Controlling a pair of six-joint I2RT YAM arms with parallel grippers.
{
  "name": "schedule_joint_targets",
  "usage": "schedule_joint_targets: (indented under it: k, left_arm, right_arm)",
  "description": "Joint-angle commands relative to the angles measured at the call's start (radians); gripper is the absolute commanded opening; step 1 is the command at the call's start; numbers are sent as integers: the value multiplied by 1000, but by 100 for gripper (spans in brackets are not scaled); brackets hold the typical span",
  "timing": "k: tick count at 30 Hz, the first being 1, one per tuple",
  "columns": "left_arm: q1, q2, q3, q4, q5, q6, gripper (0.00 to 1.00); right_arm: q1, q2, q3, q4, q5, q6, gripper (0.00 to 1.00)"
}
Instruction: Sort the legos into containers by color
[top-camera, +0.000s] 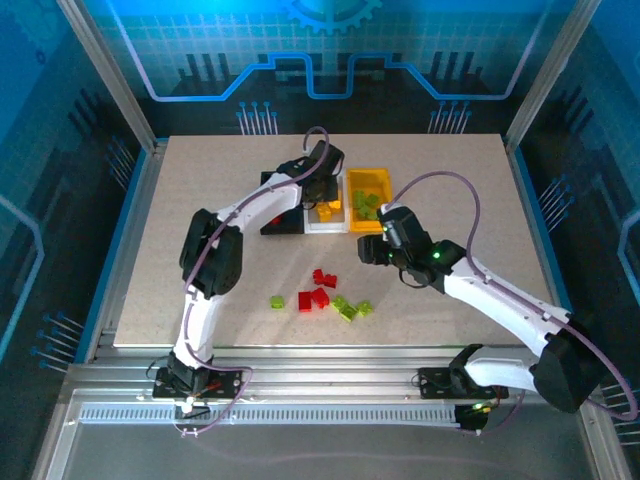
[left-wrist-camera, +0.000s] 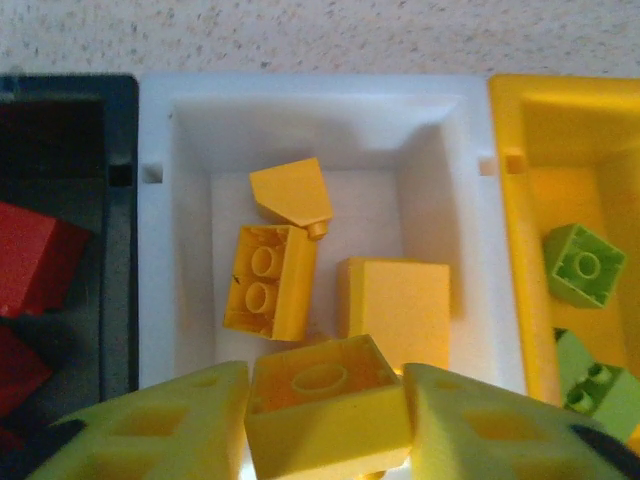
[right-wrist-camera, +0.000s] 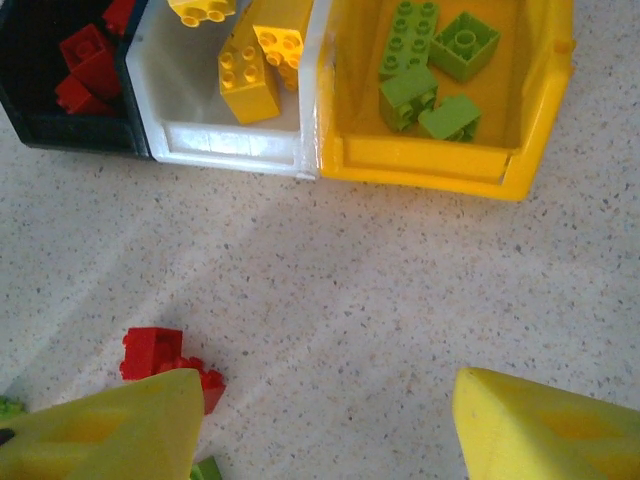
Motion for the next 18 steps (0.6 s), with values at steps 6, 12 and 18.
schedule_joint_targets:
  k: [6, 12, 18]
  left_arm:
    - [-31, -94, 12, -15, 41, 12, 83]
    - [-107, -330, -246, 117, 107, -32, 99]
    - [-186, -544, -538, 181, 119, -87, 99]
  right_arm:
    - [-10, -3, -37, -95, -78, 23, 70]
    - [39, 14, -65, -204, -140, 6, 70]
    - [156, 46, -93, -305, -103, 7, 66]
